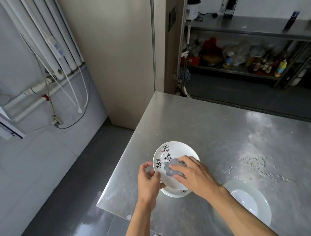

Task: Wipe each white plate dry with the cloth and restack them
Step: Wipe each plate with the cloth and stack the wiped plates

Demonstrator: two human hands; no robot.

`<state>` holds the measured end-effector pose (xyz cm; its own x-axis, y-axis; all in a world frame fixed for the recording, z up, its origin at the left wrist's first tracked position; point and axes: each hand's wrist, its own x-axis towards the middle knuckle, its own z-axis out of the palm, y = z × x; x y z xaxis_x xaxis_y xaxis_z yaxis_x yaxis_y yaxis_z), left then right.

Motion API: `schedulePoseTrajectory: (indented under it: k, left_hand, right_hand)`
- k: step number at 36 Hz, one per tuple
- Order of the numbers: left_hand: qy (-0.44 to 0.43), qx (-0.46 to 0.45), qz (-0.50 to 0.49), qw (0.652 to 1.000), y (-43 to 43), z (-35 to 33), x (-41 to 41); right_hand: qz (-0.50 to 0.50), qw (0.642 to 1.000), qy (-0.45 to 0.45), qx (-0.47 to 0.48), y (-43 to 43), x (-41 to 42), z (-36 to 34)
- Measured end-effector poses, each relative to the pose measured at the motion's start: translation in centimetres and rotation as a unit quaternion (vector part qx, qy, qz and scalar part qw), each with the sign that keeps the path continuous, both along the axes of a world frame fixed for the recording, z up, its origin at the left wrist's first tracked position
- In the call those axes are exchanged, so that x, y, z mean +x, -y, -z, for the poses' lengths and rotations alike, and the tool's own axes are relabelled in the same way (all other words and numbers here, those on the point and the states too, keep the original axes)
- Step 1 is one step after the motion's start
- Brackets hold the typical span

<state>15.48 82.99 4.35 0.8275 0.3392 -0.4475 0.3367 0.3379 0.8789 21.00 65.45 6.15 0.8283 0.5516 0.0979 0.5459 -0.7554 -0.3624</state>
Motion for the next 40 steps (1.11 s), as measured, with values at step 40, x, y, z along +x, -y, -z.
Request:
schedulePoseTrajectory:
  k: [40]
  left_hand:
    - [0.052, 0.006, 0.026, 0.998, -2.2, -1.4, -1.4]
  right_hand:
    - [0.032, 0.993, 0.109, 0.019, -0.9, 0.0, -1.0]
